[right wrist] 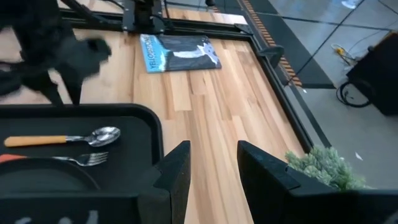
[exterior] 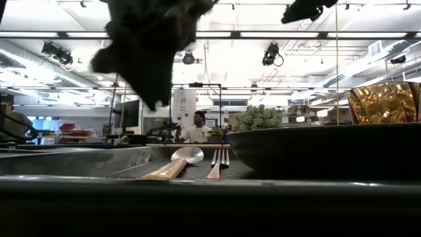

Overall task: Pick and place plate/cup/fork/spoon on tray
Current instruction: Return to Home Position

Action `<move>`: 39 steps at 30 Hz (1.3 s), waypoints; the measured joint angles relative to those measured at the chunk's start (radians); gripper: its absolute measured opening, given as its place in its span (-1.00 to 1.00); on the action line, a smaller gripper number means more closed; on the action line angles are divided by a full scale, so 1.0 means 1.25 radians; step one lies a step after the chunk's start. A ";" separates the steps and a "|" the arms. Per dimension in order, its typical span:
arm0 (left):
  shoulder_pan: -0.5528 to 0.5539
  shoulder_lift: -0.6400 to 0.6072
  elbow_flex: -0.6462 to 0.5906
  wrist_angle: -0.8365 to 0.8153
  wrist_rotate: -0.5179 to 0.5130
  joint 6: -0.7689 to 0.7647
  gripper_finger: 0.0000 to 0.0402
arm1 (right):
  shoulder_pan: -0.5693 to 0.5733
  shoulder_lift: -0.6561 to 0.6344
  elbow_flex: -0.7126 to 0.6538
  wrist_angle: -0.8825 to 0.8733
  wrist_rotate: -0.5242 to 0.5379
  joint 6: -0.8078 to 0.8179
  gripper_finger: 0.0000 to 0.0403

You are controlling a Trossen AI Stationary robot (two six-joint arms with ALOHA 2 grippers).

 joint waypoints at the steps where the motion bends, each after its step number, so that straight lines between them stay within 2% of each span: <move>1: 0.005 -0.011 0.000 0.003 -0.027 0.047 -0.41 | 0.000 -0.003 -0.010 0.005 0.003 0.000 -0.31; 6: 0.018 -0.048 0.000 0.067 -0.215 0.382 -0.41 | 0.000 -0.033 -0.097 0.089 0.004 -0.019 -0.31; 10: 0.026 -0.056 0.001 0.134 -0.351 0.668 -0.41 | 0.000 -0.060 -0.179 0.212 0.004 -0.057 -0.31; 15: 0.037 -0.056 0.001 0.148 -0.471 0.822 -0.41 | 0.000 -0.097 -0.268 0.353 -0.017 -0.086 -0.31; 22: 0.062 -0.064 0.000 0.093 -0.519 1.027 -0.42 | 0.000 -0.184 -0.375 0.407 -0.076 -0.035 -0.31; 29: 0.109 -0.119 -0.003 0.025 -0.522 1.108 -0.57 | 0.012 -0.328 -0.500 0.450 -0.081 0.091 -0.31; 33: 0.143 -0.195 -0.068 0.103 -0.470 1.134 -0.67 | 0.026 -0.412 -0.561 0.494 -0.079 0.108 -0.31; 36: 0.170 -0.263 -0.150 0.213 -0.404 1.161 -0.73 | 0.030 -0.467 -0.598 0.519 -0.074 0.100 -0.31; 39: 0.189 -0.327 -0.237 0.324 -0.385 1.192 -0.78 | 0.030 -0.513 -0.626 0.538 -0.073 0.080 -0.31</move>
